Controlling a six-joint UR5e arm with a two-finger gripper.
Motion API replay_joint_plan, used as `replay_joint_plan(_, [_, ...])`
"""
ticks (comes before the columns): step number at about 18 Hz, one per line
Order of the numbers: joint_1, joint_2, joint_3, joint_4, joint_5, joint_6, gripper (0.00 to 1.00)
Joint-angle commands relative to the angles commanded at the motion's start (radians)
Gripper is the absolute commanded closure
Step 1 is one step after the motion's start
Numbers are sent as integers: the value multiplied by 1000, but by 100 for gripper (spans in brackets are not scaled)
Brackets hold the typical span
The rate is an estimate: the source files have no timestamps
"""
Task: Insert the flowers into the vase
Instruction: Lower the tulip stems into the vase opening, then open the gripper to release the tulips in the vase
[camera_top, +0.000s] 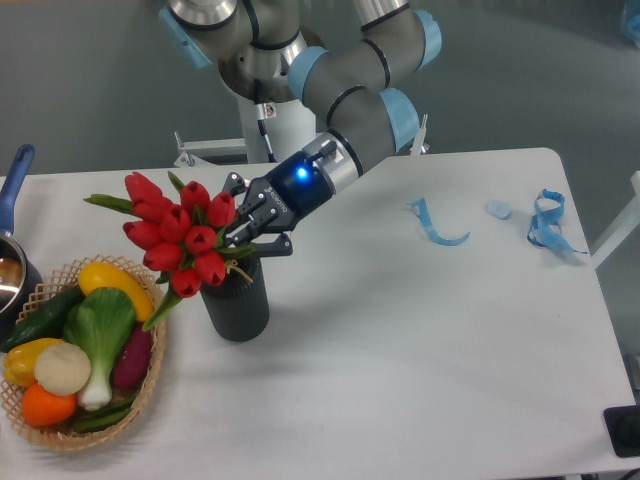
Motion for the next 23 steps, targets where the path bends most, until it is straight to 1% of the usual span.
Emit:
replay_joint_plan(4, [0,-17,-20,0,0,51,89])
replay_joint_plan(6, [0,-22,-22,0,0,57,85])
replay_joint_plan(9, [2,-23,-25,0,2,57,85])
replay_joint_plan(10, [2,-23,-22,0,2,57,78])
replay_joint_plan(11, [8,-22,-19,2,2,58,61])
replay_joint_plan(13, [17,-20,-15,2,2,57,43])
replay_joint_plan(14, [17,-19,-15,2,2,58,30])
replay_joint_plan(15, [18,-17,-15,2,2,58,21])
replay_joint_plan(17, [20,-12,-15,2,2,65,6])
replay_joint_plan(18, [20,-11,-15,2,2,65,0])
replay_joint_plan(21, [29,-3,-11,2,5,74,0])
replay_joint_plan(22, [31,1,-8,2,27,78,0])
replay_joint_plan(23, [34,32,-2,2,143,80,0])
